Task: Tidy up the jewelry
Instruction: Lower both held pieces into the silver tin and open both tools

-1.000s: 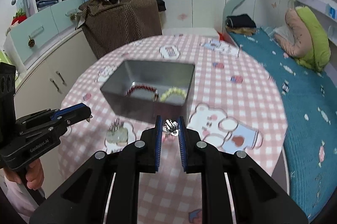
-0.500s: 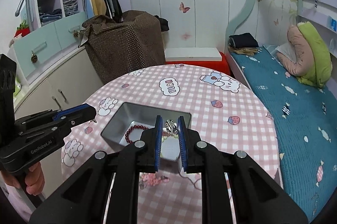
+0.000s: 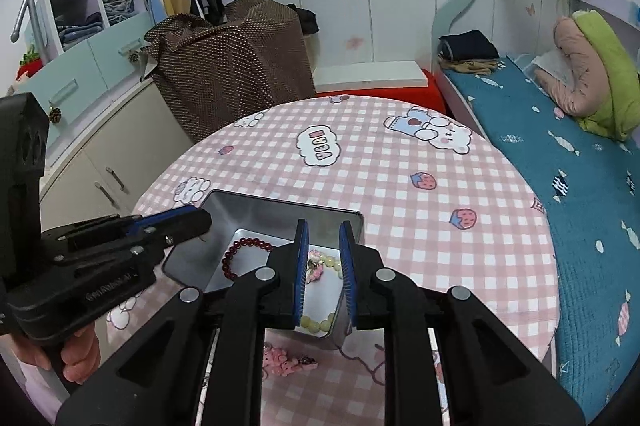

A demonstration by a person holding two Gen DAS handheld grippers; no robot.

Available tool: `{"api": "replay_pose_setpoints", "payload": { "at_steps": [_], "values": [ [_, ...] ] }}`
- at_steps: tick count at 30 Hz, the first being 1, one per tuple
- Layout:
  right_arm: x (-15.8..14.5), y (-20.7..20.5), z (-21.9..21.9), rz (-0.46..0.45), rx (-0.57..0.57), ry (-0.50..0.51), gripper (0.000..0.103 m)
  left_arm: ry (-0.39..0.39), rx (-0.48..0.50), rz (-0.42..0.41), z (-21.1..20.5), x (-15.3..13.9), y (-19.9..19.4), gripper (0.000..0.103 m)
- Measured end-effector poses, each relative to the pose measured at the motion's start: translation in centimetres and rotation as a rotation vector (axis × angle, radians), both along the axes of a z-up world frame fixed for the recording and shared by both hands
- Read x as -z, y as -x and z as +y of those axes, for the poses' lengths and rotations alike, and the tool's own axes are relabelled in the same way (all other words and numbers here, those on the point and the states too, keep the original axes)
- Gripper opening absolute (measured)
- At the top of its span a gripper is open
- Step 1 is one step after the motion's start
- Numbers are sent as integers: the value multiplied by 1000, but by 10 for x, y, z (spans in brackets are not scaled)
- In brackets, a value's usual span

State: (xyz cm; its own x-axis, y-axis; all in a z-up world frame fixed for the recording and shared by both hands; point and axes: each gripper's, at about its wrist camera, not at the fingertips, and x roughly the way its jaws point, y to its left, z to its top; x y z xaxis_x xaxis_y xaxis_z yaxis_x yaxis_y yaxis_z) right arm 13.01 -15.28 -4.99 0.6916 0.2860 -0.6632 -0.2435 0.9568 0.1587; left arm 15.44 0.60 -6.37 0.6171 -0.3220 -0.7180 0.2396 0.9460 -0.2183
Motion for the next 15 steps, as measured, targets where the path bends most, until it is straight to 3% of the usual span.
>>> {"api": "replay_pose_setpoints", "payload": {
  "at_steps": [1,3,4,6,7,15],
  "values": [
    [0,1,0,0,-1,-3,31,-5,1,11,-1,3,-1,12],
    [0,1,-1,4,13,3,59,-8,7,26,-2,6,-3,13],
    [1,1,-1,2,23,9,63,-8,7,28,-2,7,-3,15],
    [3,0,-5,8,34,12,66,-14,1,26,-2,7,-2,43],
    [4,0,-6,16,41,10,68,-17,-4,20,-2,6,-1,49],
    [3,1,-11,21,59,11,70,-22,-22,12,4,1,1,53]
  ]
}}
